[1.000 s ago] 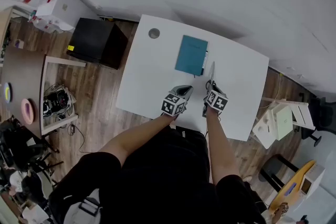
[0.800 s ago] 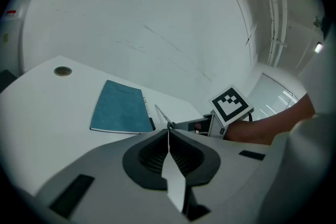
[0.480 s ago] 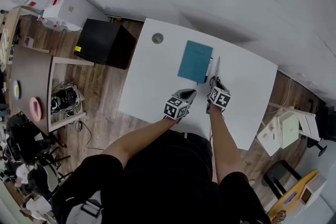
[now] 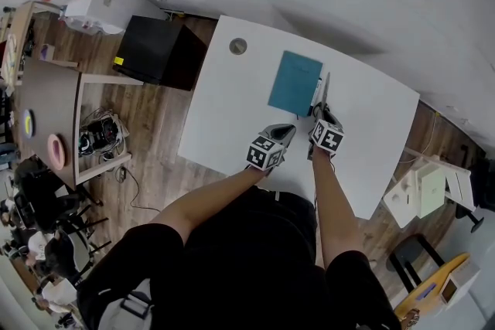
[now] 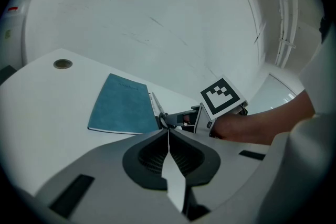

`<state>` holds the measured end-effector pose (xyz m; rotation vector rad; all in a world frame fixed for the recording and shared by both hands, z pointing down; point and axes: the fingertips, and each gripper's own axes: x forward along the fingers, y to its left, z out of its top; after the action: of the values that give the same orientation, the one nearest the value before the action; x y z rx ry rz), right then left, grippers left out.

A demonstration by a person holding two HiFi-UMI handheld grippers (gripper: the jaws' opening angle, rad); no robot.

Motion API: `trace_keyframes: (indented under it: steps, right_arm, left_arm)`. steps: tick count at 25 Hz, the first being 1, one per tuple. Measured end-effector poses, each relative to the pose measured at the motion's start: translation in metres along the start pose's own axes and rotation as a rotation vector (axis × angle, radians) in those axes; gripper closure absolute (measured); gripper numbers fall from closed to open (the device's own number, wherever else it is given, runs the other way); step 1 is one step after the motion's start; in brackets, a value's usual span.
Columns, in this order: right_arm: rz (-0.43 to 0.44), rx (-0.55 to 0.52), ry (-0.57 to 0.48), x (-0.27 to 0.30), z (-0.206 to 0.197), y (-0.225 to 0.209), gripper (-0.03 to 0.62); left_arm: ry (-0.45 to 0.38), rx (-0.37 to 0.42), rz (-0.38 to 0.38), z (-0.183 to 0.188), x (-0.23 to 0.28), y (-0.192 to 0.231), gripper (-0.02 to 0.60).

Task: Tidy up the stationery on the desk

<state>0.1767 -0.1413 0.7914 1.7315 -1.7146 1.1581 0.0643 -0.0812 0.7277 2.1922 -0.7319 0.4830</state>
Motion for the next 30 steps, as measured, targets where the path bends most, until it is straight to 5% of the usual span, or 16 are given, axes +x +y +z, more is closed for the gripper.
trace_keyframes:
  steps: [16, 26, 30]
  right_arm:
    - [-0.011, -0.055, -0.029, -0.015, 0.003, 0.002, 0.5]
    - [0.055, -0.002, -0.113, -0.12, -0.024, 0.035, 0.503]
    - [0.039, -0.051, -0.169, -0.155, -0.044, 0.059, 0.549]
  left_arm:
    - [-0.021, 0.023, 0.035, 0.0, -0.029, 0.011, 0.563]
    - [-0.072, 0.086, -0.034, -0.003, -0.073, -0.02, 0.563]
    - [-0.099, 0.175, -0.057, -0.009, -0.099, -0.037, 0.563]
